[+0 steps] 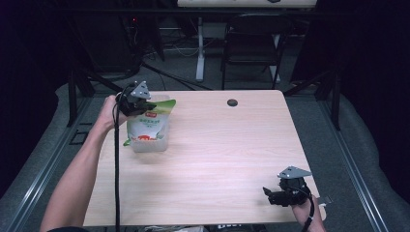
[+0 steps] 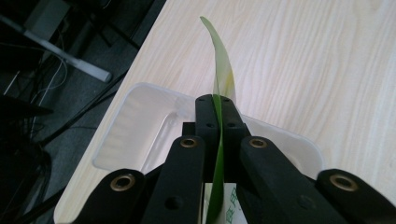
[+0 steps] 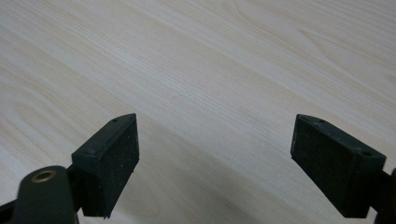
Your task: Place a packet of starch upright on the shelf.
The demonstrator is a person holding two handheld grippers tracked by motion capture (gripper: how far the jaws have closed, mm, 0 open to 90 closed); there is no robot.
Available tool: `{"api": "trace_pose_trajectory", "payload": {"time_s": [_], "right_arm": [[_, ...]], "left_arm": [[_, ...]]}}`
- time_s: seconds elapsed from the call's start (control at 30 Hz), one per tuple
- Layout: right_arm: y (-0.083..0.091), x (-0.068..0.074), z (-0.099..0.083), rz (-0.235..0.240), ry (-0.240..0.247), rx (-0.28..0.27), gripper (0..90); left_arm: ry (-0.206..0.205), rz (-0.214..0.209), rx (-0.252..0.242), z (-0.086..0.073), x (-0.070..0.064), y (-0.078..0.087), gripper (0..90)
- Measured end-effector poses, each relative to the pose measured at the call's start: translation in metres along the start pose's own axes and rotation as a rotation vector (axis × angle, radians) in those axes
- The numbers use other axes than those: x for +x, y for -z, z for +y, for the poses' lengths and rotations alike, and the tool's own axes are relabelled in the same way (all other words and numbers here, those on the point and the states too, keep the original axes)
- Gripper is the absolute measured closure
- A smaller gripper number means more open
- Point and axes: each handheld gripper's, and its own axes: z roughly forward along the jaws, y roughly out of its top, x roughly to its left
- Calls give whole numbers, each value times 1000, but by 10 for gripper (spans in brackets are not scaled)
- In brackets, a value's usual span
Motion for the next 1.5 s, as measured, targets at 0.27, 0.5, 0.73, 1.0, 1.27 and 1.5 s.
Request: {"api": "trace_pose_trajectory", "payload": {"time_s": [0.27, 0.5, 0.73, 1.0, 1.27, 1.5], "right_arm": [[0, 0, 0, 4, 3, 5, 146], [-1, 1, 1, -2, 2, 4, 146], [0, 0, 1, -4, 3, 7, 146], [0, 0, 1, -4, 3, 7, 146], [0, 0, 1, -3, 4, 8, 146], [0, 0, 1, -3, 3, 7, 146]], "left_arm": [[-32, 1, -19, -5, 1, 17, 900], [-44, 17, -70, -9, 1, 30, 900], [-48, 31, -112, -11, 1, 32, 900], [-54, 35, -139, -11, 1, 33, 900], [-53, 53, -167, -13, 1, 31, 900], [-26, 41, -177, -21, 1, 24, 900]]}}
